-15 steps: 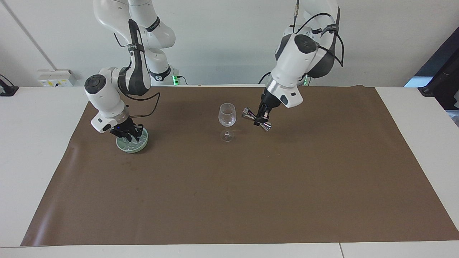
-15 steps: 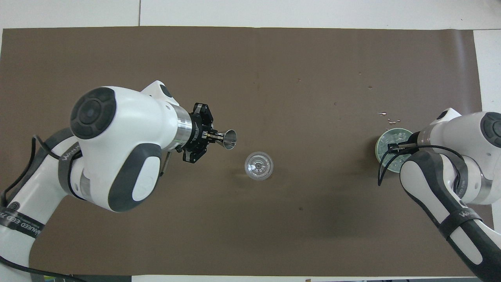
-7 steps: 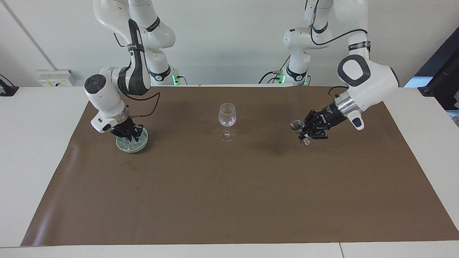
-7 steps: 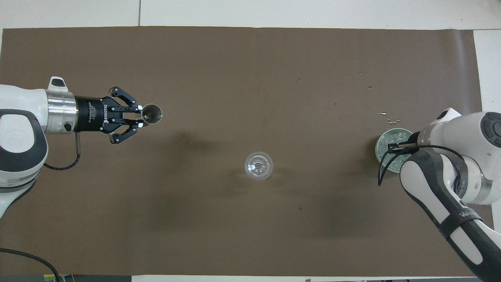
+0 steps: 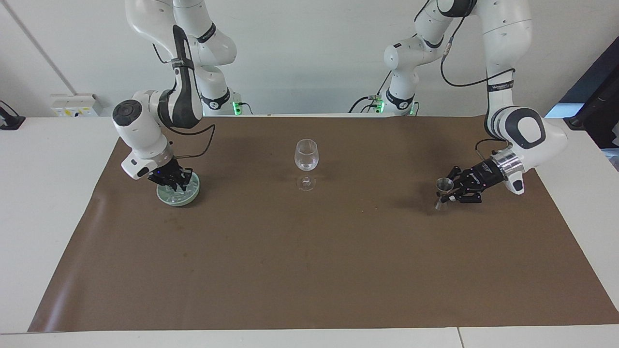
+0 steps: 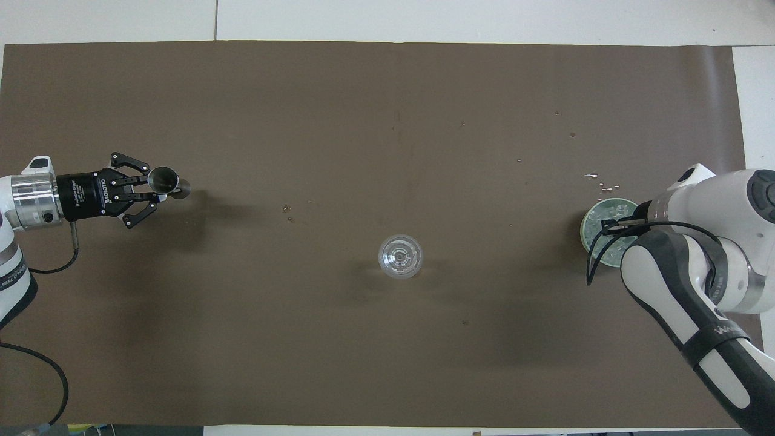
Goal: Pour wine and add ice with both arms
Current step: 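Set down the jigger while the right gripper carries ice toward the glass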
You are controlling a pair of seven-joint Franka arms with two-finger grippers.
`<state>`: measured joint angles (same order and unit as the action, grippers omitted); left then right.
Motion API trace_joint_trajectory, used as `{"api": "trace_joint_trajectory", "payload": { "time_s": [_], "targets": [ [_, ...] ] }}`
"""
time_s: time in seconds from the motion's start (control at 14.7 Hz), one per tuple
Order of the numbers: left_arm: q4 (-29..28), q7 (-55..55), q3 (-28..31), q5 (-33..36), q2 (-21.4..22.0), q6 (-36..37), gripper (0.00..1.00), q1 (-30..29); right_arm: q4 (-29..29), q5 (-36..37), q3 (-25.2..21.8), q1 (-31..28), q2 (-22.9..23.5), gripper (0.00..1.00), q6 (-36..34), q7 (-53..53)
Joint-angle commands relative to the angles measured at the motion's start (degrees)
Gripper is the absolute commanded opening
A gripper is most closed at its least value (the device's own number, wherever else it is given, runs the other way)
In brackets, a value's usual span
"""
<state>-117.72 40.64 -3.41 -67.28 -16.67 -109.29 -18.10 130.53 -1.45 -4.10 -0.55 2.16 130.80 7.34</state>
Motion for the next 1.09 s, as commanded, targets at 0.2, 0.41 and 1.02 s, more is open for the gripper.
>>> {"api": "trace_joint_trajectory", "payload": {
  "time_s": [0.2,0.41,1.02],
  "targets": [
    [2.23,-1.88,-0.63,-9.88,-5.73,1.01,0.00,-3.16,-9.48,-1.18,0.84,1.77,-2.07,0.11,-14.75,-0.91],
    [2.23,-1.70,-0.63,-11.28,-7.32,0.75,0.00,-4.14,-18.79,-1.18,1.55,10.28,-3.22,0.11,-25.91,-14.23],
    [2.23,-0.91,-0.02,-9.81,-7.06,-1.44,1.00,-4.14,-29.20,-8.39,2.78,36.48,-0.85,0.12,-19.98,-51.43]
  ]
}}
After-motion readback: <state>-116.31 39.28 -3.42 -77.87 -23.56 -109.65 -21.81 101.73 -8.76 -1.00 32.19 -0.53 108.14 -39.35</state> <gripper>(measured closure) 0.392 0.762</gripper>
